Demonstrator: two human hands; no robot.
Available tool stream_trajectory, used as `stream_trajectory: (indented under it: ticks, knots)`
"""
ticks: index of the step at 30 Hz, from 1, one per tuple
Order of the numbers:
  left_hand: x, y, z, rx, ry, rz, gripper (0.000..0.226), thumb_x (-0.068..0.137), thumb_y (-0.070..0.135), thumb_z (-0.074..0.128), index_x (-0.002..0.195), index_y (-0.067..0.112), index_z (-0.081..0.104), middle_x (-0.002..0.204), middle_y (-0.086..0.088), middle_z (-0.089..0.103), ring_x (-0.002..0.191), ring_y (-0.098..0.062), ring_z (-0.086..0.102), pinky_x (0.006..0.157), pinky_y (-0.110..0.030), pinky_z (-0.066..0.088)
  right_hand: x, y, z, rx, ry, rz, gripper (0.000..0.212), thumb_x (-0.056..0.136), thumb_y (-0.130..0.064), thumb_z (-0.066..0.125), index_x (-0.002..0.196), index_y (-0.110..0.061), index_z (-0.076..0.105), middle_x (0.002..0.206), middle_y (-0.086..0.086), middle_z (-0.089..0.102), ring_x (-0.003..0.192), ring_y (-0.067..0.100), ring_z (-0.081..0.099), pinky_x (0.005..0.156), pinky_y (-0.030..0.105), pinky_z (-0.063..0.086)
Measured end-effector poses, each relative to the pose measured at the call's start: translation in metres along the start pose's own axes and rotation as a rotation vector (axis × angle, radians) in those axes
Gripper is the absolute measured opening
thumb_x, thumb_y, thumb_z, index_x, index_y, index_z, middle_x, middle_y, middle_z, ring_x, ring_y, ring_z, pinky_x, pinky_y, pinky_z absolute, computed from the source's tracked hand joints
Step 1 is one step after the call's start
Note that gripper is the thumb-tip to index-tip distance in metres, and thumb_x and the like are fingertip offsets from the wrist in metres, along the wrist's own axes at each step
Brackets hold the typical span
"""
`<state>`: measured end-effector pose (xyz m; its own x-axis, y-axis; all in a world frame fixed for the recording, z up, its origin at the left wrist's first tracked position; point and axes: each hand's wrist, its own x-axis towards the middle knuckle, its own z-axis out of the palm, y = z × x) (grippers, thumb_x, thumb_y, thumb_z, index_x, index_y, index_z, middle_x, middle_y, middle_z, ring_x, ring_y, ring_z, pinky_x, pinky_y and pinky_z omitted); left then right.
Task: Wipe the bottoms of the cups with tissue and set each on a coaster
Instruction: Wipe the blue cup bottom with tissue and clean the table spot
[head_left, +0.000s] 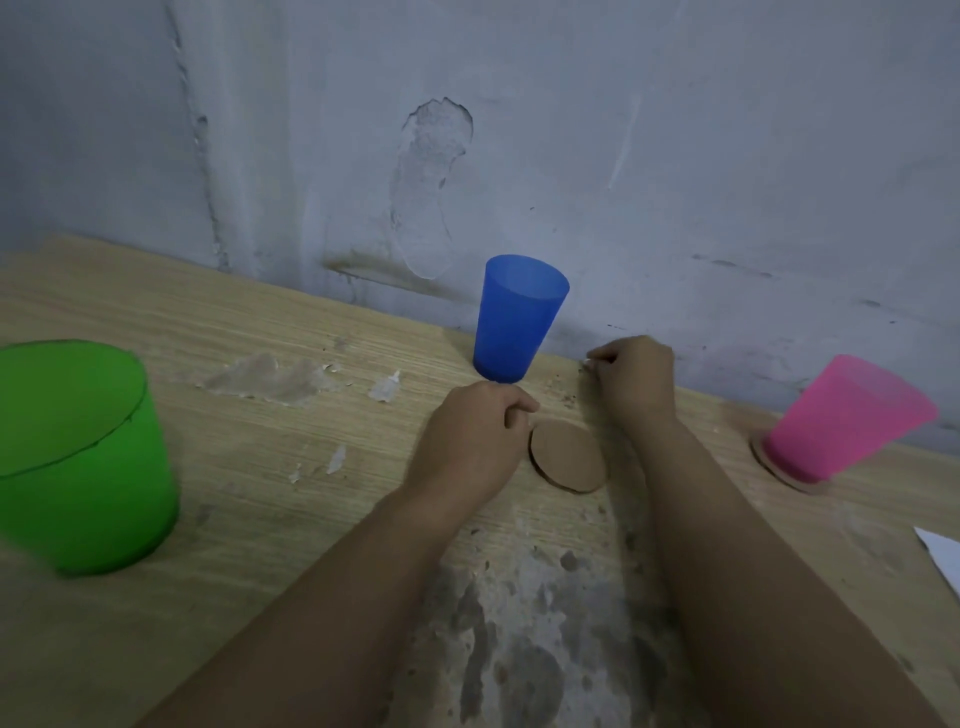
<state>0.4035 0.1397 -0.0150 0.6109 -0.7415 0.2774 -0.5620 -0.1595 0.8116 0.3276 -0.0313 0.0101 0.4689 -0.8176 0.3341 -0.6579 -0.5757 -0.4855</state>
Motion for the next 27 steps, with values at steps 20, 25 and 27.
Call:
stream_trajectory:
  ticks: [20, 25, 27]
  knots:
    - [0.0, -0.002, -0.001, 0.013, -0.025, 0.007, 0.028, 0.089, 0.015, 0.047, 0.101, 0.022, 0.072, 0.1, 0.007, 0.071, 0.085, -0.005, 0.062, 0.078, -0.027, 0.053, -0.023, -0.011, -0.023, -0.167, -0.319, -0.453, 0.015, 0.082, -0.001, 0.065, 0.094, -0.003, 0.074, 0.098, 0.015, 0.068, 0.088, 0.027, 0.064, 0.071, 0.012, 0.034]
    - [0.0, 0.0, -0.001, 0.033, -0.022, 0.025, 0.027, 0.09, 0.015, 0.047, 0.103, 0.019, 0.071, 0.104, 0.005, 0.07, 0.092, -0.008, 0.062, 0.081, -0.028, 0.053, -0.026, -0.01, -0.017, -0.248, -0.241, -0.412, 0.018, 0.084, -0.003, 0.06, 0.095, -0.007, 0.073, 0.098, 0.012, 0.069, 0.089, 0.025, 0.062, 0.079, 0.021, 0.041]
    - [-0.001, 0.001, -0.001, 0.047, -0.025, 0.033, 0.028, 0.091, 0.016, 0.047, 0.105, 0.019, 0.07, 0.106, 0.005, 0.07, 0.095, -0.009, 0.062, 0.083, -0.029, 0.052, -0.031, -0.011, -0.015, -0.265, -0.212, -0.386, 0.016, 0.083, -0.006, 0.061, 0.094, -0.008, 0.073, 0.097, 0.011, 0.069, 0.088, 0.024, 0.062, 0.078, 0.023, 0.043]
